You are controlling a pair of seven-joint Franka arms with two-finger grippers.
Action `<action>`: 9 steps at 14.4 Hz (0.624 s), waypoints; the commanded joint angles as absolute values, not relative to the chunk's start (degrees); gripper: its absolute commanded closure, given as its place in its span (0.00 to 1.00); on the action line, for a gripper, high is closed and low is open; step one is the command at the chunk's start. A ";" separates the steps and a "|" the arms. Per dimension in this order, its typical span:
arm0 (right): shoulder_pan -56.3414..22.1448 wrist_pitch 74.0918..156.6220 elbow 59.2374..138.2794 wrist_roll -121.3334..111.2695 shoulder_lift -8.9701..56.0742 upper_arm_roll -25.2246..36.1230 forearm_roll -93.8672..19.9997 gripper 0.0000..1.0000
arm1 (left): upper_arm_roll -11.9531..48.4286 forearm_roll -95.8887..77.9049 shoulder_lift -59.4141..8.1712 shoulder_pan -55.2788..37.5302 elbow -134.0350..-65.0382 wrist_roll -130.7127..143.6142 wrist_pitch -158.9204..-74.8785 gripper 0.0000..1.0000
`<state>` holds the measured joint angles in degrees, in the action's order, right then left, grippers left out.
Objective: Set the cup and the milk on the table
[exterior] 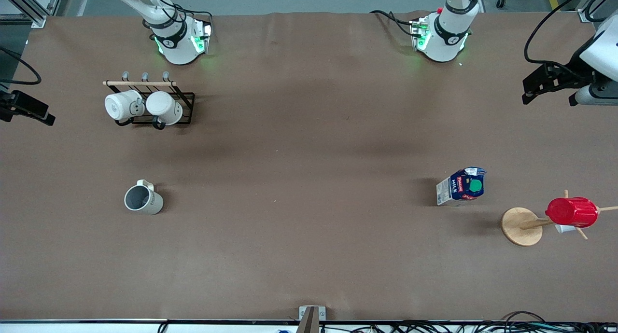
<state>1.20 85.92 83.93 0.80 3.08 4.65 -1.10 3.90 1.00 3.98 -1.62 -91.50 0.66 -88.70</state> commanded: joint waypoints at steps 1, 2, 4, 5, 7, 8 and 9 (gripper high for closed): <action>0.79 86.22 85.96 1.23 1.32 4.83 -1.05 0.00 | 3.87 1.05 3.69 -1.58 -90.44 -0.88 -88.51 0.00; 0.70 86.31 85.96 1.32 1.32 4.83 -0.97 0.00 | 3.78 1.05 3.60 -1.58 -90.44 -0.79 -88.51 0.00; 0.70 86.22 85.96 1.32 1.32 4.75 -1.05 0.00 | 3.78 1.40 3.52 -1.58 -90.35 -0.18 -88.51 0.00; 0.62 86.13 85.96 1.32 1.32 4.75 -1.05 0.00 | 3.78 1.67 2.91 -1.58 -90.18 -0.09 -88.51 0.00; 0.62 85.52 85.96 1.23 1.41 4.75 -1.05 0.00 | 3.78 1.41 -1.04 -1.58 -86.85 0.00 -88.51 0.00; 0.62 85.34 86.04 1.06 1.49 4.75 -1.05 0.00 | 3.87 1.23 -2.71 -1.67 -86.84 0.17 -88.77 0.00; 0.70 85.08 86.31 0.10 1.67 4.75 -1.05 0.00 | 3.87 1.14 -4.46 -1.84 -86.84 0.26 -89.20 0.00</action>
<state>0.98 85.14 84.05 0.67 3.07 4.62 -1.09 3.81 1.00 0.55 -1.60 -89.82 0.66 -88.87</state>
